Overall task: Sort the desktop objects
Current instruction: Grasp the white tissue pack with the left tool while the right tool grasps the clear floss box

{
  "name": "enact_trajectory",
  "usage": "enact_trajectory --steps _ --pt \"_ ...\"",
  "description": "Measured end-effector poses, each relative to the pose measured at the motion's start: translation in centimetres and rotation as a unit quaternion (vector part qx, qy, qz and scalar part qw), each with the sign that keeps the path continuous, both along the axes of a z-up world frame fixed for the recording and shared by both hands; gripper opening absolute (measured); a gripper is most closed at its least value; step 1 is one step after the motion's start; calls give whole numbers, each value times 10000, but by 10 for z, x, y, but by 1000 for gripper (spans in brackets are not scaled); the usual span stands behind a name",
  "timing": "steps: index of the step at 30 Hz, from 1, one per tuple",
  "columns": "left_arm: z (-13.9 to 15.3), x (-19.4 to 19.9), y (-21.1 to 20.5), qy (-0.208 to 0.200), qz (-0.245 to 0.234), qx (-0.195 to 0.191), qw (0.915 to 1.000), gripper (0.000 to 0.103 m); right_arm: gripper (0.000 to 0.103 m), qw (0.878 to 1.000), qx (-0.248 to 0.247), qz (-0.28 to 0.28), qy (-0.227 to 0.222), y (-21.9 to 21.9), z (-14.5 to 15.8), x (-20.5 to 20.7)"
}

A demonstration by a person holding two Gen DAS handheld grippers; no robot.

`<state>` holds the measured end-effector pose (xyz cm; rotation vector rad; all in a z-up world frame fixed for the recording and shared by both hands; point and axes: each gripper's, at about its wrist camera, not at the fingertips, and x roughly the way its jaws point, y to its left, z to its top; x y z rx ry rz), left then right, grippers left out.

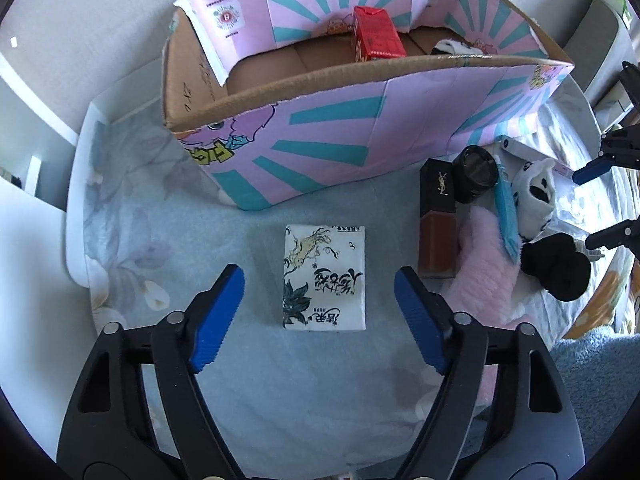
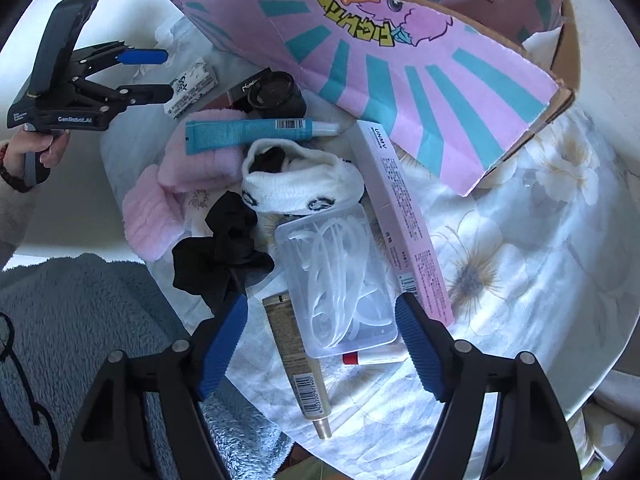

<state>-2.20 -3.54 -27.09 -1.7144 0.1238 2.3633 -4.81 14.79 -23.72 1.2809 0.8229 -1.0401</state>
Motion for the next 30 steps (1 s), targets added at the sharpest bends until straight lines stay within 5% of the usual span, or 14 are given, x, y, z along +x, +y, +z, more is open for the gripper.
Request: enact_trajectory --steps 10,17,23,30 --pt "-17 -7 -5 -196 110 6 9997 58 69 9983 121 462 321 -12 -14 20" --pt "-24 -7 -1 -268 5 -32 9996 56 68 9931 143 872 770 -16 -15 38" --pt "-28 -7 -4 -314 31 12 9995 43 52 9909 145 895 991 -17 -12 41" --pt "-27 -6 -9 -360 68 54 9993 43 51 9893 124 865 1165 -13 -9 48"
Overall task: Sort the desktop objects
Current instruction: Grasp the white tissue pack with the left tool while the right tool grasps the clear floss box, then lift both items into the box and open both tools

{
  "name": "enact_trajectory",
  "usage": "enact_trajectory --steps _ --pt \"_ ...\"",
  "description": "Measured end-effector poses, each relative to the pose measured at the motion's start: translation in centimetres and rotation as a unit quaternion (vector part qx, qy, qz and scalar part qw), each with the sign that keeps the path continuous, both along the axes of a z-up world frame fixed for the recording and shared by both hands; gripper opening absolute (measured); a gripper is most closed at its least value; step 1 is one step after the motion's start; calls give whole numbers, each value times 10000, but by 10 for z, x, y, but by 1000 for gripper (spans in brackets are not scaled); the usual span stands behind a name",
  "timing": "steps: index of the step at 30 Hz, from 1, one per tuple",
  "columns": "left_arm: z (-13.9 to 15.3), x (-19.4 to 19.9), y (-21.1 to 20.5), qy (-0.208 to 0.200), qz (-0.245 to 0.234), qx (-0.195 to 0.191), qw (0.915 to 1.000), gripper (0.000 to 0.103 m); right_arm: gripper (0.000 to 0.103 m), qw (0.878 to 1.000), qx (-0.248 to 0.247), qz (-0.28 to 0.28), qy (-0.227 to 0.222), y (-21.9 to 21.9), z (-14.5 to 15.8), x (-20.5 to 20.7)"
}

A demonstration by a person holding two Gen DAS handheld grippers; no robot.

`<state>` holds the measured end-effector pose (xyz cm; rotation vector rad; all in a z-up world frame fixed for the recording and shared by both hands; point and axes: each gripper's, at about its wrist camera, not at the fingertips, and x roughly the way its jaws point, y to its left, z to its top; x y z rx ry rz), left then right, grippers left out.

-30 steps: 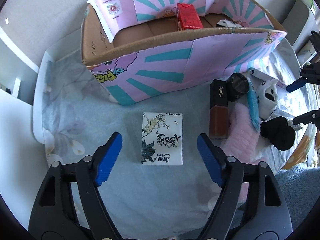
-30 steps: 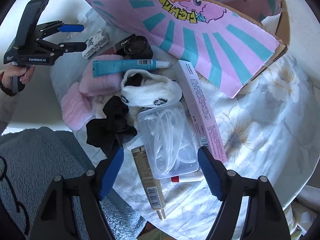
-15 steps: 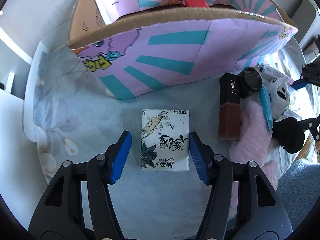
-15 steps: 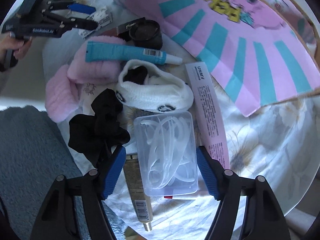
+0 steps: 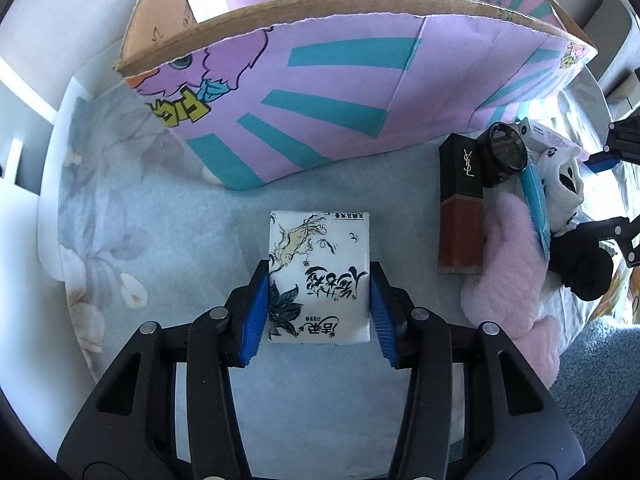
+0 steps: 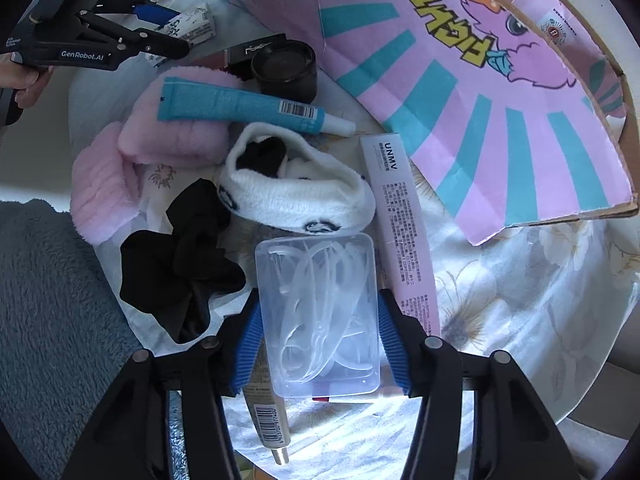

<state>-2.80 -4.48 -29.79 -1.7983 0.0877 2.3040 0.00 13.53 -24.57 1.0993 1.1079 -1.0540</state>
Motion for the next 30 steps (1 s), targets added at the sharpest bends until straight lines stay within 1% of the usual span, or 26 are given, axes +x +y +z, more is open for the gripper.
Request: enact_trajectory --steps 4,7,11,14,17,18,21,23,24,27,28,30 --pt "8 4 -5 20 45 121 9999 43 51 10000 -16 -70 -28 4 8 2" --pt "15 9 -9 48 31 103 9999 43 51 9999 -74 -128 38 7 18 3" --pt "27 15 -13 85 65 138 9998 43 51 9994 -147 -311 -33 12 32 0" --pt "40 19 -16 144 40 201 9997 43 51 9989 -177 -430 -68 15 41 0" --pt "56 24 -14 238 -46 178 9995 43 51 9985 -163 -510 -59 19 49 2" --pt "59 24 -3 248 -52 161 9995 43 51 9985 -150 -533 -36 21 51 3" --pt "73 27 0 233 -72 124 9996 43 51 9980 -160 -604 -55 28 61 4" --pt "84 33 -4 245 -84 152 9995 43 51 9979 -208 -620 8 34 71 3" --pt "88 28 -7 285 -96 198 9994 43 51 9978 -214 -619 38 37 76 3" --pt "104 26 9 410 -144 196 9989 43 51 9974 -234 -686 34 45 95 -4" --pt "111 25 10 459 -180 186 9986 43 51 9970 -226 -739 -13 44 97 -22" --pt "120 19 11 490 -217 144 9985 43 51 9958 -185 -885 -119 36 104 -38"
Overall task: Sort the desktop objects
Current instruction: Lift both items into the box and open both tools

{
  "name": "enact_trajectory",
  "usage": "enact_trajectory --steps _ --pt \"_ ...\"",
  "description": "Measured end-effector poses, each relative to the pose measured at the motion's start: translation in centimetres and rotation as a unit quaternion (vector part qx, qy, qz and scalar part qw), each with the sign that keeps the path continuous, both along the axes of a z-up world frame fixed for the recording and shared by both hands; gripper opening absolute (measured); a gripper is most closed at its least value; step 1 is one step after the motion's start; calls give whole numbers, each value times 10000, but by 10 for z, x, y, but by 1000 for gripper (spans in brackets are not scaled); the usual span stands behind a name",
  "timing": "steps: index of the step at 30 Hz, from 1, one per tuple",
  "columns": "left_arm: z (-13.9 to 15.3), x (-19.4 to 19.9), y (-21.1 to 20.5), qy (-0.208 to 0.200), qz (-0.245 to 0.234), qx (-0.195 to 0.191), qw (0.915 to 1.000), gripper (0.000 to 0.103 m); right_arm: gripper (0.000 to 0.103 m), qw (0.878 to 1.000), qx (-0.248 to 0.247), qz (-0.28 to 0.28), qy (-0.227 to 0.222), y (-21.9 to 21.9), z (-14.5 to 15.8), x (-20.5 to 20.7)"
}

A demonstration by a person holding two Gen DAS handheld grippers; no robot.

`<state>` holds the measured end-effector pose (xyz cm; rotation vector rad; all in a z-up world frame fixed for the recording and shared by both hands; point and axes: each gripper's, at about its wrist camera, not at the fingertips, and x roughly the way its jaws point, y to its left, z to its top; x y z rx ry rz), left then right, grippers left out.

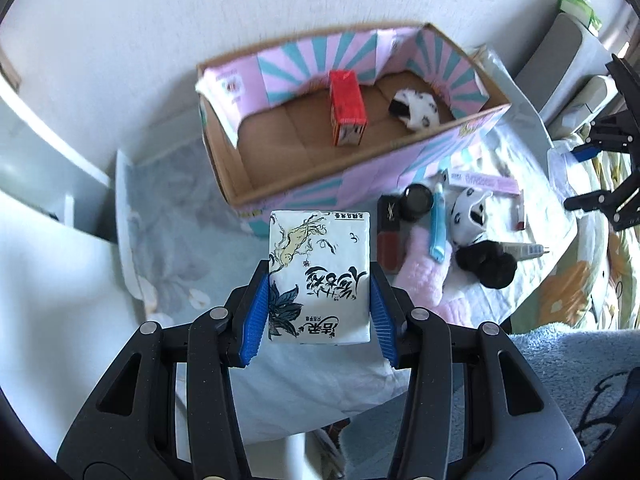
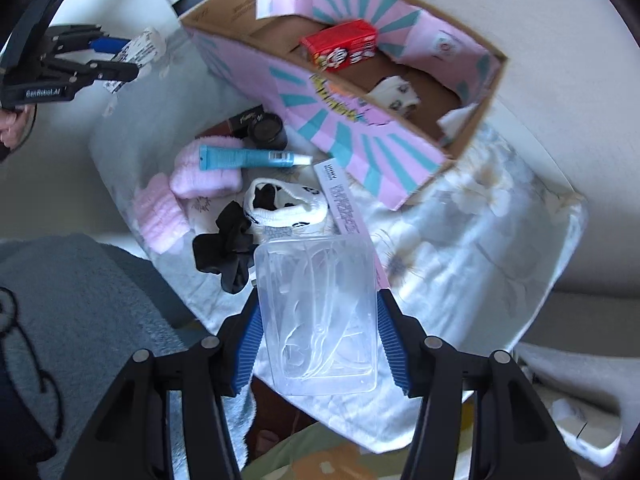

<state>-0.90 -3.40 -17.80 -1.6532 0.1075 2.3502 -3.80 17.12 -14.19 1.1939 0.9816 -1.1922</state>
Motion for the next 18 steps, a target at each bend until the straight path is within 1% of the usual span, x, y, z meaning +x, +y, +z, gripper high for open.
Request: enact_trajectory --steps 3,4,5,9,13,16,18 --pt "15 -10 -3 29 -7 -13 10000 43 51 9998 -16 -180 19 -16 8 -12" --pt "20 -13 -3 46 13 -29 10000 43 51 9997 -58 -210 72 -16 12 -11" --pt "24 -17 -4 68 25 -56 10000 43 51 9996 -108 -206 150 -20 16 -19" --pt "40 -40 -5 208 0 -172 9996 43 51 9981 -375 -267 410 -29 51 -39" --pt "51 -67 -3 319 -17 -226 9992 43 51 9958 -600 -301 623 -57 73 -53" --pt "53 -90 -1 347 12 -264 9990 43 51 9947 -754 -375 598 -84 85 -60" --pt "50 -104 0 353 27 -277 9990 43 51 9942 -828 -466 510 -105 85 -64"
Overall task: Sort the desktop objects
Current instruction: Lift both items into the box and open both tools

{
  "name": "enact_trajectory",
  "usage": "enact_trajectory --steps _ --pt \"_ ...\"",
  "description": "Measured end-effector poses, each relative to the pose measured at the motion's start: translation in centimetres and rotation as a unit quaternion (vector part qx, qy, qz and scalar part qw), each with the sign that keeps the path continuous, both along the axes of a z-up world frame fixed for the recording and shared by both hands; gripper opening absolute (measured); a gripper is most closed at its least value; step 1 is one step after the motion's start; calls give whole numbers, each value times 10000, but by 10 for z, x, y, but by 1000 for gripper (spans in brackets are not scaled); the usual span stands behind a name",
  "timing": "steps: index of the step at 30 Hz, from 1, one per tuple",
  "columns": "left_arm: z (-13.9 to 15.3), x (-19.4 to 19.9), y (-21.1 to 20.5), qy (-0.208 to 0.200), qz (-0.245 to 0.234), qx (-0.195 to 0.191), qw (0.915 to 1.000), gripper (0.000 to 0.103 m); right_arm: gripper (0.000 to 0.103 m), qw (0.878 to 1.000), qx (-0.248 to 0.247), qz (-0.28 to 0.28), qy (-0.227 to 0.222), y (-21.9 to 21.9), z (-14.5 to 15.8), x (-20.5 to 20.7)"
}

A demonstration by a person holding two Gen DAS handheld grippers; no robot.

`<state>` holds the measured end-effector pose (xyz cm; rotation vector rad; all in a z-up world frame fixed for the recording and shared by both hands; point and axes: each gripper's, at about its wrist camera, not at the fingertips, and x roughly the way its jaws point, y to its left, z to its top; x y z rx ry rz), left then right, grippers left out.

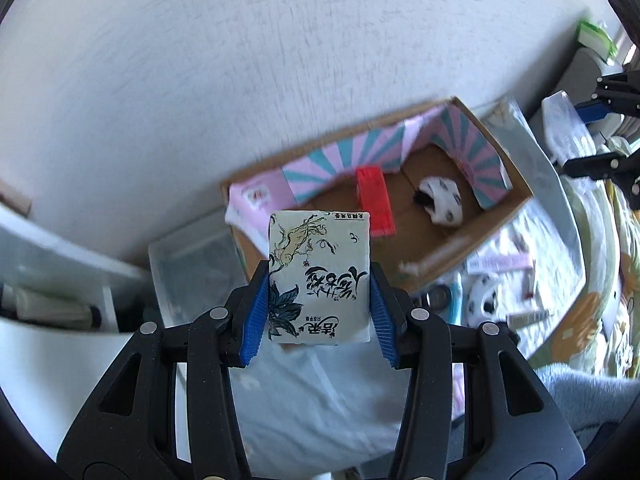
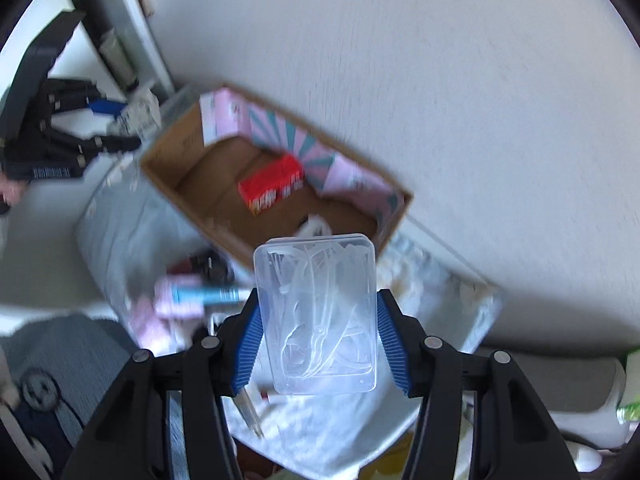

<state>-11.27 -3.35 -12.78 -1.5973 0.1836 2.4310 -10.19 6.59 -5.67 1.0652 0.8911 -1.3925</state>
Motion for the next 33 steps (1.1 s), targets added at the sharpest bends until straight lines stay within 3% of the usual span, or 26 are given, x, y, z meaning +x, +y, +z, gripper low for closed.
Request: enact_trajectory --steps 5,10,18,27,28,29,30,31,33 --pt "-18 -34 2 -136 82 10 9999 43 51 9993 16 -218 -301 -49 -18 -4" --pt "-48 -59 4 -373 74 -11 9993 43 51 9958 359 -448 -717 -92 -64 -3" --pt "-93 -74 2 -835 30 -5 9965 43 51 9862 835 -778 -1197 -122 -120 2" --pt "-106 -78 -3 -1069 16 116 9942 45 51 9881 1014 -598 -994 -130 -133 16" --pt "-106 -79 -4 -1093 17 152 9939 56 51 9882 1016 -578 -988 -130 -134 17" --pt "-106 -80 -4 -1102 41 142 9938 81 51 9883 1017 -581 -973 -130 -134 18" --pt "-106 -81 -5 -1124 85 78 9936 95 53 9884 1029 -610 -939 -131 -135 18" --pt "-105 -81 -6 -1121 102 48 9936 103 65 9875 1073 -653 -956 -130 -136 17" --pt "-98 -78 -10 -1023 66 211 9945 103 97 9828 1278 -759 -1094 -127 -142 15"
